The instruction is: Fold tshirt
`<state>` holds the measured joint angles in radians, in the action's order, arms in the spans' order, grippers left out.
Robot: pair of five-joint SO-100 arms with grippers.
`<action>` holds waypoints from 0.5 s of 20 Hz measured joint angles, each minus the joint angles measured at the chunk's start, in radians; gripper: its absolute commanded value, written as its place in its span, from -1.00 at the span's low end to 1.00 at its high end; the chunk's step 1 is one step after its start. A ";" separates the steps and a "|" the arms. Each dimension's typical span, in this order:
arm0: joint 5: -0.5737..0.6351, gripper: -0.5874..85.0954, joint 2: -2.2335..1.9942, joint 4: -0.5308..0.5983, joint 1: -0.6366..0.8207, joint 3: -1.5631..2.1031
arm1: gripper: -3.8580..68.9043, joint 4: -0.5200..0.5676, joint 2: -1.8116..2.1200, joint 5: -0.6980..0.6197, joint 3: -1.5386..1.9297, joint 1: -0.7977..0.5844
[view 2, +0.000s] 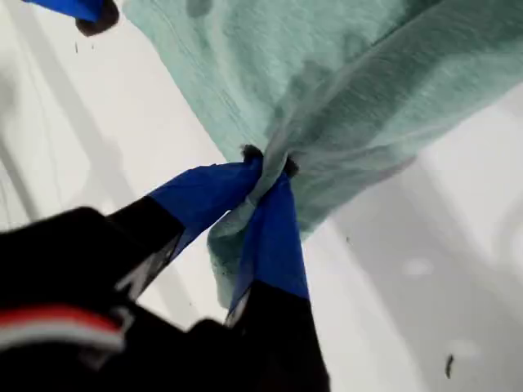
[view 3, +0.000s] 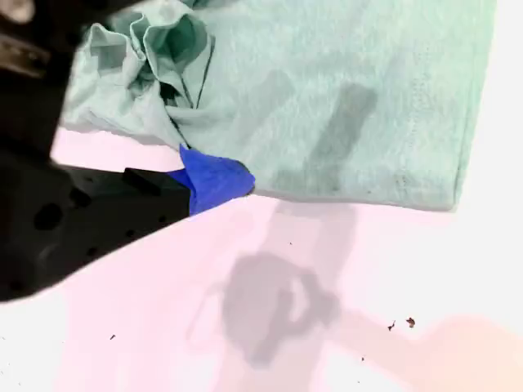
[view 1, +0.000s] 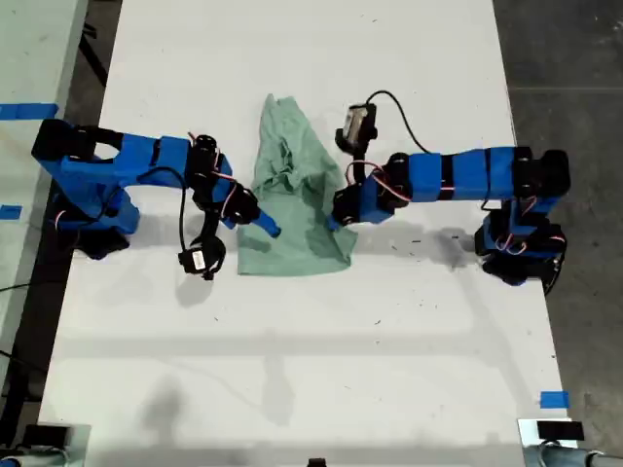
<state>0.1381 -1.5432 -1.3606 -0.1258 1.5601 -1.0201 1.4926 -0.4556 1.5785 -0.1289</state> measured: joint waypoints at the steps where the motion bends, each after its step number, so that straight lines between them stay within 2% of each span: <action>1: 0.000 -0.19 0.000 0.000 0.000 0.000 | -0.93 0.020 -0.080 0.018 -0.060 0.009; 2: 0.000 -0.19 0.000 0.000 0.000 0.000 | -0.86 0.052 -0.149 0.035 -0.094 0.015; 3: 0.000 -0.19 0.000 0.000 0.000 0.000 | -0.57 0.091 -0.201 0.046 -0.112 0.020; 4: 0.000 -0.19 0.000 0.000 0.000 0.000 | -0.13 0.109 -0.249 0.060 -0.129 0.021; 5: 0.000 -0.19 0.000 0.000 0.000 0.000 | 0.06 0.114 -0.296 0.072 -0.144 0.023; 8: 0.000 -0.19 0.000 0.000 0.000 0.000 | 0.12 0.097 -0.322 0.078 -0.153 0.026; 10: 0.000 -0.19 0.000 0.000 0.000 0.000 | 0.09 0.006 -0.324 0.078 -0.229 0.032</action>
<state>0.1381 -1.5432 -1.3606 -0.1258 1.5601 -1.0140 1.1689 -0.3774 1.3499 -0.0966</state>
